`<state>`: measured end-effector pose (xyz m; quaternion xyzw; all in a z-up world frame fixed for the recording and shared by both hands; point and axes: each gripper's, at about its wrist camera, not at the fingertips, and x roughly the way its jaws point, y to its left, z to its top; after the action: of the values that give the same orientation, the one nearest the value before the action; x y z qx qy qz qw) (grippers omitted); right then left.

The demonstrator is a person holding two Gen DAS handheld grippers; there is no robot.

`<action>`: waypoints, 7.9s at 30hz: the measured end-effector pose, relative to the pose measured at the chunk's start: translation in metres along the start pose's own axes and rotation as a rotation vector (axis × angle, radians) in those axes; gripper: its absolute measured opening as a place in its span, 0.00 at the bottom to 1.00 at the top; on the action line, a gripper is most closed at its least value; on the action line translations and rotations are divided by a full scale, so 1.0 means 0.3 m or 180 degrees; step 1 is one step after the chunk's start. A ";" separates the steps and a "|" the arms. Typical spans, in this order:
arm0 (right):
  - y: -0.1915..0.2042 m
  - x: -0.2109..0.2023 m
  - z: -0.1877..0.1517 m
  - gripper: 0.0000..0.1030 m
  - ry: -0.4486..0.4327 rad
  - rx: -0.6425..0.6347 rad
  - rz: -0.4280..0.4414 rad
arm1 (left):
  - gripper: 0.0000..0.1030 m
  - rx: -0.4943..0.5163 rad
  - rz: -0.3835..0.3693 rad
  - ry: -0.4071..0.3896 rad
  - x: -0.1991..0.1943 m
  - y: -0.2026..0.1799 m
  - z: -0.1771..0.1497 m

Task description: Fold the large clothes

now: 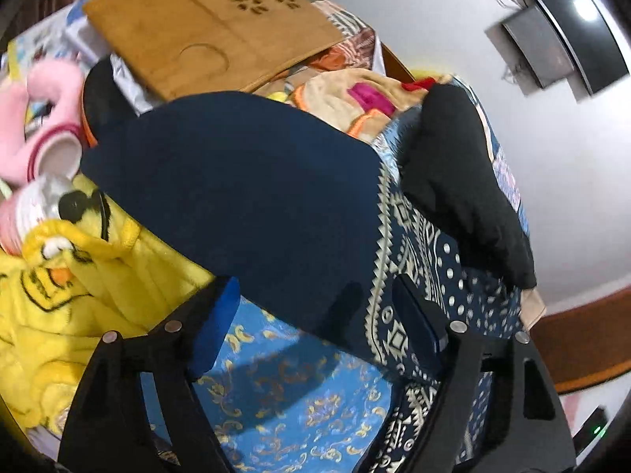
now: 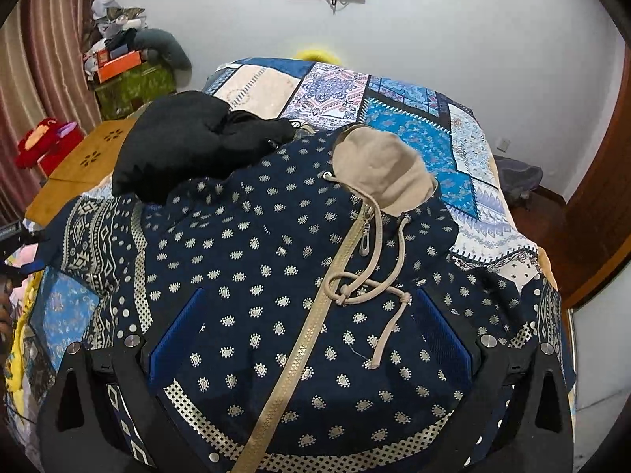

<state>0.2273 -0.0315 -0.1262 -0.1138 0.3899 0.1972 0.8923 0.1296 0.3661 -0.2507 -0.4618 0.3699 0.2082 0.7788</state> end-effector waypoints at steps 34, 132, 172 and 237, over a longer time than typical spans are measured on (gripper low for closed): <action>-0.153 -0.180 -0.048 0.99 -0.0177 0.0197 -0.0214 | 0.06 0.2223 -0.0297 -0.0907 -0.247 -0.847 -0.129; -0.216 -0.222 0.265 0.12 -0.0690 0.0281 -0.0121 | 0.87 0.2704 0.1031 0.0188 0.184 -0.548 -0.385; -0.562 0.202 -0.113 0.41 0.1036 0.1404 0.0142 | 0.89 0.3066 0.0752 -0.0012 0.093 -0.708 -0.457; -1.222 0.067 -0.557 0.52 0.0537 0.3630 0.0411 | 0.92 0.3417 0.0296 0.0412 0.234 -1.023 -0.710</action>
<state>0.2924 -0.4145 -0.2350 0.3936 0.5105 0.0002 0.7645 0.2969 0.0293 -0.1950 0.0060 0.4915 -0.0047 0.8708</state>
